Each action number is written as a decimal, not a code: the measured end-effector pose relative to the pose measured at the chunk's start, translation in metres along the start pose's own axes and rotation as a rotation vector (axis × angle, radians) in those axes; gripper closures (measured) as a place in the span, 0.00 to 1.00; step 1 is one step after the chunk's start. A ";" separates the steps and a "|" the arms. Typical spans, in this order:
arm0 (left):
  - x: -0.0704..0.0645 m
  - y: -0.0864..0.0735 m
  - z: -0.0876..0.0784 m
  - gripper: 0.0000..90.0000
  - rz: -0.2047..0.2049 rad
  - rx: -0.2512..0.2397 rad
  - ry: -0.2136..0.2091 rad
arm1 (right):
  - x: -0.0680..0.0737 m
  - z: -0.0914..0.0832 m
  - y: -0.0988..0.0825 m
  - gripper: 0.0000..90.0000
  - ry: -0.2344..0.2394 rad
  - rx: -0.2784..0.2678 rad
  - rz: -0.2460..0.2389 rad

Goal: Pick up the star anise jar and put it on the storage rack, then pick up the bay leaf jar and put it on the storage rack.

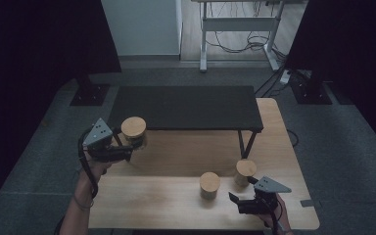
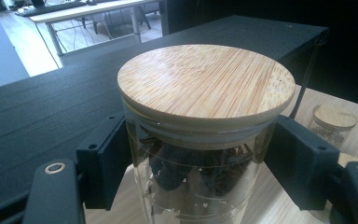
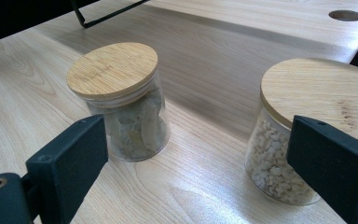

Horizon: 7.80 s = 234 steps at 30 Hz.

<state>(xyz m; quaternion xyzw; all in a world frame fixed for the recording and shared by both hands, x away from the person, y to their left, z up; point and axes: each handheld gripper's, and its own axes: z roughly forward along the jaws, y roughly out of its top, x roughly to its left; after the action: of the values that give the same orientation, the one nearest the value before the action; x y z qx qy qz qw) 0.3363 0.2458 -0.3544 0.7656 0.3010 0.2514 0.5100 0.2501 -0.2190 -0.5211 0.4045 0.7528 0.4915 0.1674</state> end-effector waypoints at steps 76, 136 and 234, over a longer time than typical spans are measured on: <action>0.061 0.040 0.052 0.29 -0.031 -0.029 0.143 | -0.001 0.002 -0.002 0.05 0.000 0.014 -0.014; 0.058 0.023 0.036 0.12 -0.107 -0.022 0.193 | 0.001 0.001 -0.001 0.05 0.001 0.012 -0.018; -0.068 -0.139 0.043 0.13 -0.175 0.143 -0.077 | 0.008 -0.006 0.000 0.05 -0.008 -0.003 -0.052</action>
<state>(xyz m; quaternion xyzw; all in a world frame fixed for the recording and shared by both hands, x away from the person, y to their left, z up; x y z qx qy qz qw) 0.2900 0.2116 -0.5045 0.7797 0.3642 0.1543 0.4853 0.2416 -0.2166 -0.5174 0.3865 0.7617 0.4866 0.1837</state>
